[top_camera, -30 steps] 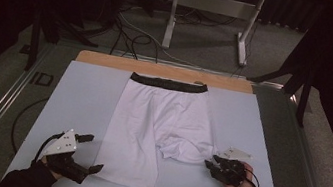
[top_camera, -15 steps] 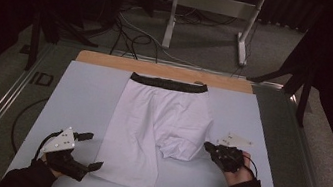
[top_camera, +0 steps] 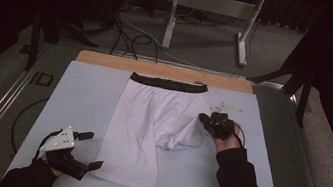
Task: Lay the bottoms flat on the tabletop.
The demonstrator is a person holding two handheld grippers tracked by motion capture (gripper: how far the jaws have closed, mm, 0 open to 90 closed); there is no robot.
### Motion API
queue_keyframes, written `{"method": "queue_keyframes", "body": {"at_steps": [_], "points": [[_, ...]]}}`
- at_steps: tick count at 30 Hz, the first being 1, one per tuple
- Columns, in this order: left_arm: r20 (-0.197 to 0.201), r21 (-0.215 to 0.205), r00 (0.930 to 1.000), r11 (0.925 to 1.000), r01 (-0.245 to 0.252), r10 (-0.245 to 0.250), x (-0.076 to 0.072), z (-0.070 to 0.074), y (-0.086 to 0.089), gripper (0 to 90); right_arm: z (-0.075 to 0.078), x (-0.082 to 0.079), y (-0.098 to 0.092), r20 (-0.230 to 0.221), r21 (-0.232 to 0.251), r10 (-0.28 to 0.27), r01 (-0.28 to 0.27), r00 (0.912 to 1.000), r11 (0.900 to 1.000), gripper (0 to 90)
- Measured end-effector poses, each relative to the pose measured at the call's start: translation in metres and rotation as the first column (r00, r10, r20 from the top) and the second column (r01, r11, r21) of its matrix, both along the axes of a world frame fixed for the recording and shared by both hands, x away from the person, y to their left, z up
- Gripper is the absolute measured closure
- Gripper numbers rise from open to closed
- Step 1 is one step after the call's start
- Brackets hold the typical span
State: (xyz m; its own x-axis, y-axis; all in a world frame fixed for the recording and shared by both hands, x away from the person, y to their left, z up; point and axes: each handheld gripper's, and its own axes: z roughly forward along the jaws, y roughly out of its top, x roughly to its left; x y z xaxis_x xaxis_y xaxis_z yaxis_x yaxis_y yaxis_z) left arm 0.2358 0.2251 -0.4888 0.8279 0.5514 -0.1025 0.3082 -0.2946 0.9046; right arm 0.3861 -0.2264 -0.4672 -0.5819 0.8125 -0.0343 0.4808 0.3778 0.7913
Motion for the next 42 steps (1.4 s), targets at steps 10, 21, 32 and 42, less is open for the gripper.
{"method": "queue_keyframes", "body": {"at_steps": [10,21,32,42], "points": [[-0.001,-0.009,1.0,1.0,-0.002,0.002,0.0,0.0,0.001,0.9,-0.002,0.033,0.007,-0.008,-0.007,-0.078,0.078,0.9969,0.997,88.1],[-0.006,-0.008,1.0,1.0,-0.005,0.004,0.001,-0.001,0.001,0.7,-0.005,0.034,0.004,-0.02,0.019,-0.074,0.074,0.9971,0.997,28.5],[-0.004,-0.011,1.0,0.9999,-0.006,0.006,0.001,0.0,0.002,0.6,0.001,0.015,-0.008,-0.013,0.068,-0.014,0.015,0.9998,0.998,14.5],[0.0,-0.012,1.0,0.9999,-0.001,0.001,0.0,0.0,0.0,0.5,0.005,-0.01,-0.02,0.007,0.07,0.01,-0.01,0.9999,0.997,14.9]]}}
